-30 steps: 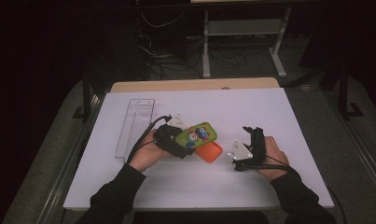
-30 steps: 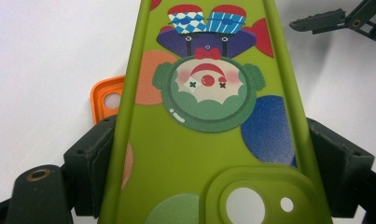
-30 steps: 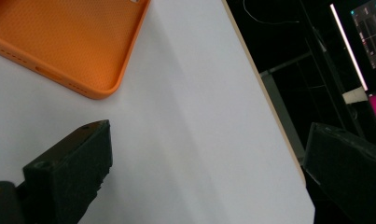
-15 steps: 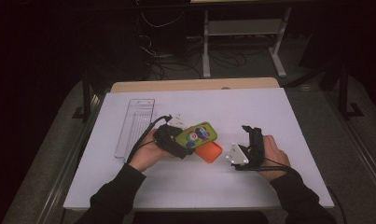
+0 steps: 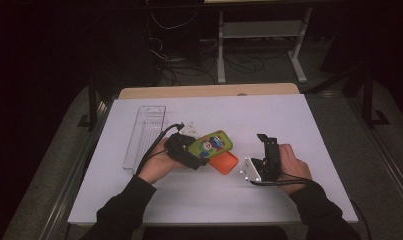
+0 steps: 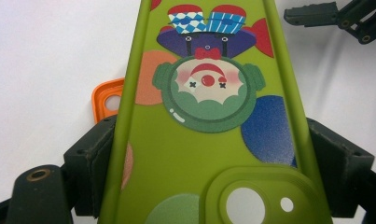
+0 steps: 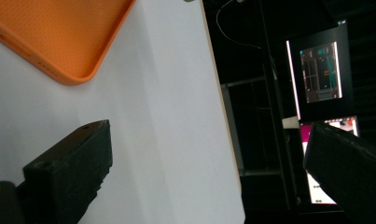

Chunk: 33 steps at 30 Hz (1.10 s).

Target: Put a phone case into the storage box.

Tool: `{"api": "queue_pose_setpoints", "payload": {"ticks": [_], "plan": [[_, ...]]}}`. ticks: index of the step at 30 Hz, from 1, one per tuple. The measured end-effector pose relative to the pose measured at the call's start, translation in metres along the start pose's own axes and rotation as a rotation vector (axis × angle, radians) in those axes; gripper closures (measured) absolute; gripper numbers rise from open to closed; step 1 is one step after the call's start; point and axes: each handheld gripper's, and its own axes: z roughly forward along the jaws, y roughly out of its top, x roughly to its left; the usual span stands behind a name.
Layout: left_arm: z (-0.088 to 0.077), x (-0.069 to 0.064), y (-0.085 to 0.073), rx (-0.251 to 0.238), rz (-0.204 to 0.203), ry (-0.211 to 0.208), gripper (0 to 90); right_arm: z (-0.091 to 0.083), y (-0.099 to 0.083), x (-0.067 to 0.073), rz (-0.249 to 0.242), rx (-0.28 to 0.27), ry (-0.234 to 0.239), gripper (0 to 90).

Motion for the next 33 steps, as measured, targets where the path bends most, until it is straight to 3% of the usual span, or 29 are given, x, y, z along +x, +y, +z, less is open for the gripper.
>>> {"api": "queue_pose_setpoints", "payload": {"ticks": [8, 9, 13, 16, 24, 28, 33], "plan": [[-0.001, 0.001, 0.0, -0.003, -0.004, 0.001, 15.5, 0.001, 0.003, 0.005, -0.111, 0.0, -0.061, 0.4], [0.0, 0.0, 0.0, -0.015, -0.018, 0.0, 15.5, 0.001, 0.004, 0.006, -0.127, 0.006, -0.062, 0.4], [-0.001, 0.001, 0.0, -0.018, -0.012, 0.003, 15.5, 0.001, 0.007, 0.01, -0.162, 0.01, -0.068, 0.4], [-0.003, 0.003, 0.0, -0.009, 0.005, 0.007, 15.5, 0.001, 0.009, 0.011, -0.173, -0.009, -0.088, 0.7], [-0.005, 0.004, 0.001, -0.012, 0.006, 0.009, 15.5, 0.0, 0.019, 0.012, -0.207, -0.04, -0.123, 2.8], [-0.004, 0.001, 0.002, -0.032, -0.019, 0.007, 15.5, 0.002, 0.025, 0.013, -0.221, -0.049, -0.122, 4.3], [-0.005, 0.002, 0.002, -0.037, -0.021, 0.008, 15.5, 0.005, 0.032, 0.012, -0.231, -0.066, -0.147, 7.0]]}}
